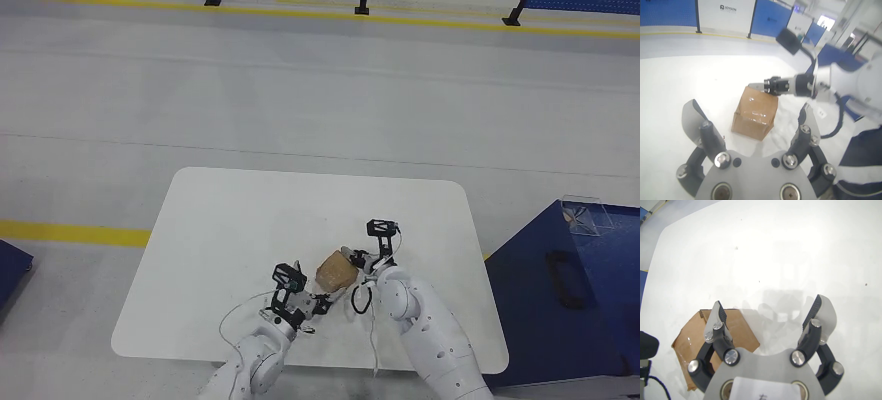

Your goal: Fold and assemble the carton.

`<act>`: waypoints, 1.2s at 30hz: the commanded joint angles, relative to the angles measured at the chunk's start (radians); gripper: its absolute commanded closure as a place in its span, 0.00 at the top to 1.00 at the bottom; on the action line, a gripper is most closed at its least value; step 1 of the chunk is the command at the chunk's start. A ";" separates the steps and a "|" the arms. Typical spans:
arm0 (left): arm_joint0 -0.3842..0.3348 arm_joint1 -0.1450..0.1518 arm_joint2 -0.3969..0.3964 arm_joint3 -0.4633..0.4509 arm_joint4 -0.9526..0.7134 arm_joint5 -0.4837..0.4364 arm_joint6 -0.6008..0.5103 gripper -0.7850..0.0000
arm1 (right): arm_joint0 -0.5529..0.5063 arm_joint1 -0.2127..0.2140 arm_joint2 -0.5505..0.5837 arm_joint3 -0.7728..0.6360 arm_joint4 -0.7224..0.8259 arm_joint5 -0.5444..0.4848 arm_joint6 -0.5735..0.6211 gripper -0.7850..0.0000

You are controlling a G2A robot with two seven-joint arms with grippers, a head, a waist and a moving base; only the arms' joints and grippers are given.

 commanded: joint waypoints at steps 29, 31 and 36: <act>-0.117 -0.024 0.104 0.138 0.173 0.127 -0.111 0.10 | -0.077 0.026 0.151 -0.078 0.102 -0.011 -0.080 1.00; -0.109 -0.023 0.103 0.126 0.162 0.124 -0.108 0.00 | -0.077 0.027 0.157 -0.077 0.106 -0.006 -0.084 1.00; -0.072 -0.024 0.080 0.056 0.033 0.063 -0.143 0.00 | -0.074 0.030 0.201 -0.082 0.164 0.028 -0.099 1.00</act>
